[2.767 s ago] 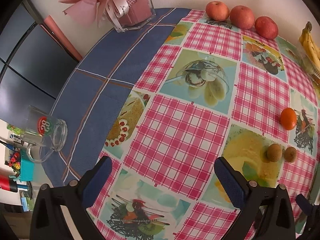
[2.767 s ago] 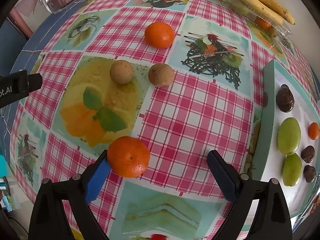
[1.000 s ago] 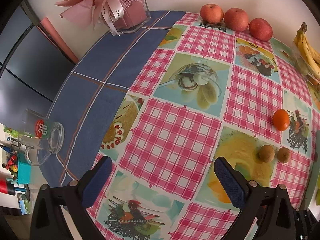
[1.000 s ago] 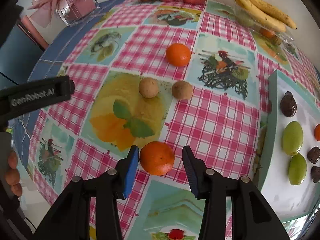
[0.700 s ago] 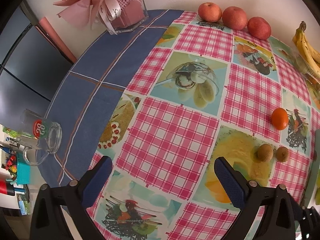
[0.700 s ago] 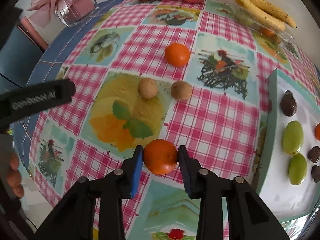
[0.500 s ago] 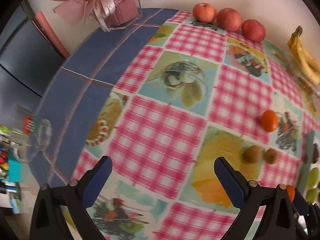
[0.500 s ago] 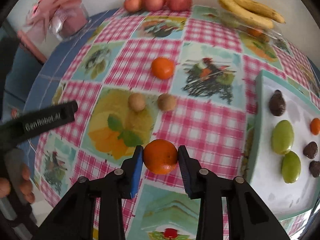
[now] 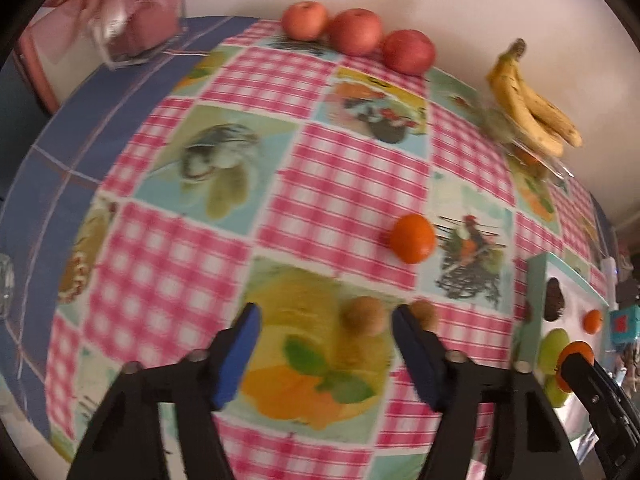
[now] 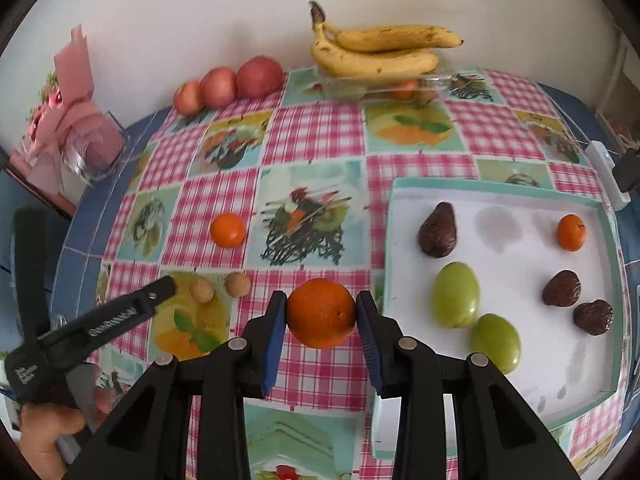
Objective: Organize fruits
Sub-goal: 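Lift the tangerine with the right tool while the left tool grasps a small brown round fruit, then carry the tangerine with the right tool while the left tool carries the brown fruit over the tray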
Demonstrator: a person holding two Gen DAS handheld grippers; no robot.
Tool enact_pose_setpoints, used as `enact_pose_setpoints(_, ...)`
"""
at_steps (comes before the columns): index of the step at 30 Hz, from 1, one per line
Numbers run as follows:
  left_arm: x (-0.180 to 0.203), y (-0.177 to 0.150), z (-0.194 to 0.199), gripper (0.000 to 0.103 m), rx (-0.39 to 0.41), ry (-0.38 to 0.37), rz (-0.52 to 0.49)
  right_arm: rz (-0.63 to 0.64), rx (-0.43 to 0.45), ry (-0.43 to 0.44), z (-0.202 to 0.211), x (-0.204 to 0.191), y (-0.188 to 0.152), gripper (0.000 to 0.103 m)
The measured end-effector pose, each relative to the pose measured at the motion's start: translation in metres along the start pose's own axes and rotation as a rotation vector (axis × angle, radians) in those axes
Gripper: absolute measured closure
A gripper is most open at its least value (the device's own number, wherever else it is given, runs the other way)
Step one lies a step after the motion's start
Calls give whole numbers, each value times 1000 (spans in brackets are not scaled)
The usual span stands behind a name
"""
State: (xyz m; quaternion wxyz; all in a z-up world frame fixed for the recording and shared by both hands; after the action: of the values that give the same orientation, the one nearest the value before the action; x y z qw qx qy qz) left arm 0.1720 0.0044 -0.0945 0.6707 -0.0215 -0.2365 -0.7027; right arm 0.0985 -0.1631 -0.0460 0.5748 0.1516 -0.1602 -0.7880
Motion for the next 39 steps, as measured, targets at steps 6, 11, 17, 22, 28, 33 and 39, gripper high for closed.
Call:
enact_pose_setpoints(6, 12, -5, -20, 64, -35, -31, -16, -22, 14, 16, 7, 12, 2, 66)
enact_pose_setpoints(11, 12, -7, -26, 69, -36, -31, -12, -28, 32, 31, 13, 15, 5, 66)
enact_pose_setpoints(17, 11, -7, -27, 77, -37, -32, -11, -43, 32, 38, 14, 21, 5, 66)
enact_pose_setpoints(22, 12, -1, -8, 77, 8, -42, -5, -72, 43, 55, 19, 28, 8, 66)
enact_pose_setpoints(28, 37, 5, 26, 77, 80, -59, -66, -123, 48, 18, 23, 53, 14, 66)
enact_pose_setpoints(33, 73, 2, 33, 77, 86, -95, -135, -210, 41, -29, 21, 91, 15, 66)
enact_pose_setpoints(39, 123, -14, 37, 77, 65, -149, -231, -286, 51, -65, 27, 136, 16, 66)
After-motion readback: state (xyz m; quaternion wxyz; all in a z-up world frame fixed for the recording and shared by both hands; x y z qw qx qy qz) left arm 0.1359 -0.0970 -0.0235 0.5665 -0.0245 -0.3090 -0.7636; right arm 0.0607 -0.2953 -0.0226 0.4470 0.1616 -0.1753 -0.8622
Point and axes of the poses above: each gripper's, at about its wrist camera, not at the fingertips, and z roughly against the way its jaws point, x to its right, y to its top, the point moved 7 cm from there along -z, roughly the way its jaws point, and after that the axes turned 9 degrees about -y, right-handed, at the moved point
